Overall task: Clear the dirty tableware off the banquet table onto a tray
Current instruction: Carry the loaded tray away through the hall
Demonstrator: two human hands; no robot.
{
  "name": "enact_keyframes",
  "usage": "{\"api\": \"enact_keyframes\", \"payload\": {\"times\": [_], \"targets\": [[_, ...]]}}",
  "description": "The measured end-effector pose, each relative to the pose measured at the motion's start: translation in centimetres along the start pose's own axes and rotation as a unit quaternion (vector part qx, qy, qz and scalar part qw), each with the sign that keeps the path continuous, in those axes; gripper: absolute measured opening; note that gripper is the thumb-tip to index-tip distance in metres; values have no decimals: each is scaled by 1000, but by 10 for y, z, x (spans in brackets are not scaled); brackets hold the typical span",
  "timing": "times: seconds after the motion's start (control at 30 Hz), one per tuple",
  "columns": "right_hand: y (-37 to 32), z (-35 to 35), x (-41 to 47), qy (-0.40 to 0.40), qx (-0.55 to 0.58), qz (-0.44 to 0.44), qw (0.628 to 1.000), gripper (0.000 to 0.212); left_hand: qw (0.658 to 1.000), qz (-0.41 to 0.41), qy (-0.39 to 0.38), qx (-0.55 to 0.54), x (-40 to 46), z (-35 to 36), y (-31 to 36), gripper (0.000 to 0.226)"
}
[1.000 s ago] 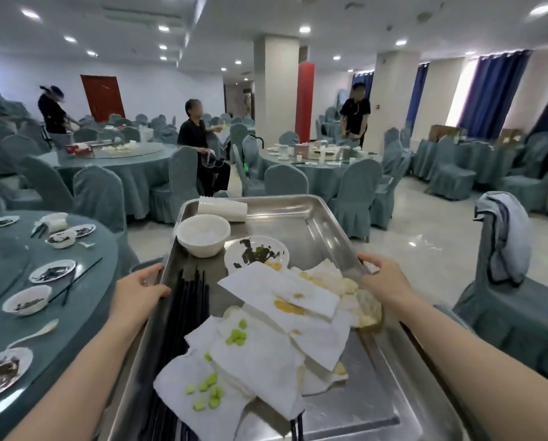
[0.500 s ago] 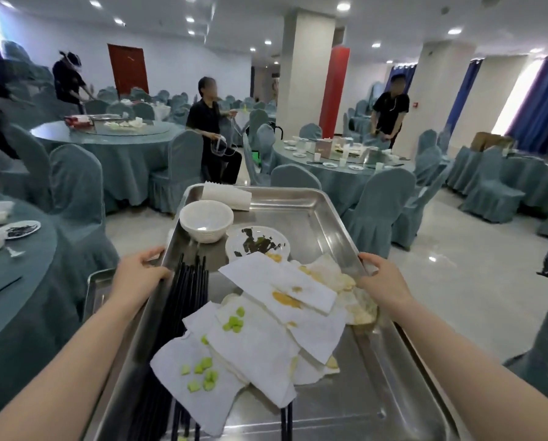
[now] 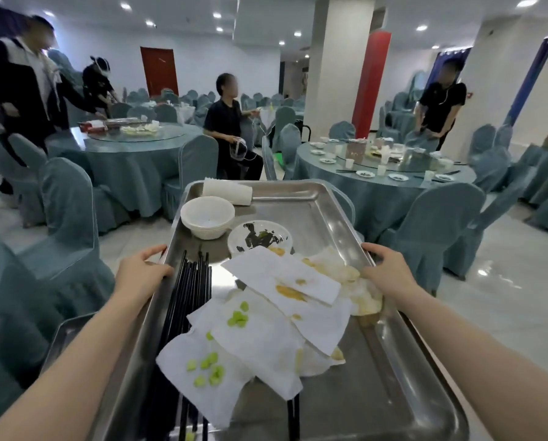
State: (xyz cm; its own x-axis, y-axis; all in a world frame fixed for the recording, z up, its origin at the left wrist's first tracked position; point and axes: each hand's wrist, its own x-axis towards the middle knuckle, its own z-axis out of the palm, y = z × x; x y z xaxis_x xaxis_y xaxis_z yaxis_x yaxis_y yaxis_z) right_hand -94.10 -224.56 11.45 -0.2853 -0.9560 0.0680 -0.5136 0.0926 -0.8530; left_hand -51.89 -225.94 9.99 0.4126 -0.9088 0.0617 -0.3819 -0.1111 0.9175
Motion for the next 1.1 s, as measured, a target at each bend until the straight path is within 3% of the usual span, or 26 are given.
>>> {"api": "enact_keyframes", "payload": {"times": [0.17, 0.4, 0.7, 1.1], "targets": [[8, 11, 140, -27, 15, -13, 999, 59, 1000, -6, 21, 0, 86, 75, 19, 54], [4, 68, 350, -135, 15, -54, 989, 65, 989, -49, 136, 4, 177, 151, 32, 57], [-30, 189, 553, -249, 0, -122, 961, 55, 965, -99, 242, 21, 292, 195, 27, 55], [-102, 331, 748, -310, -1, -175, 935, 56, 948, -125, 291, 10, 487, 218, 17, 56]]}}
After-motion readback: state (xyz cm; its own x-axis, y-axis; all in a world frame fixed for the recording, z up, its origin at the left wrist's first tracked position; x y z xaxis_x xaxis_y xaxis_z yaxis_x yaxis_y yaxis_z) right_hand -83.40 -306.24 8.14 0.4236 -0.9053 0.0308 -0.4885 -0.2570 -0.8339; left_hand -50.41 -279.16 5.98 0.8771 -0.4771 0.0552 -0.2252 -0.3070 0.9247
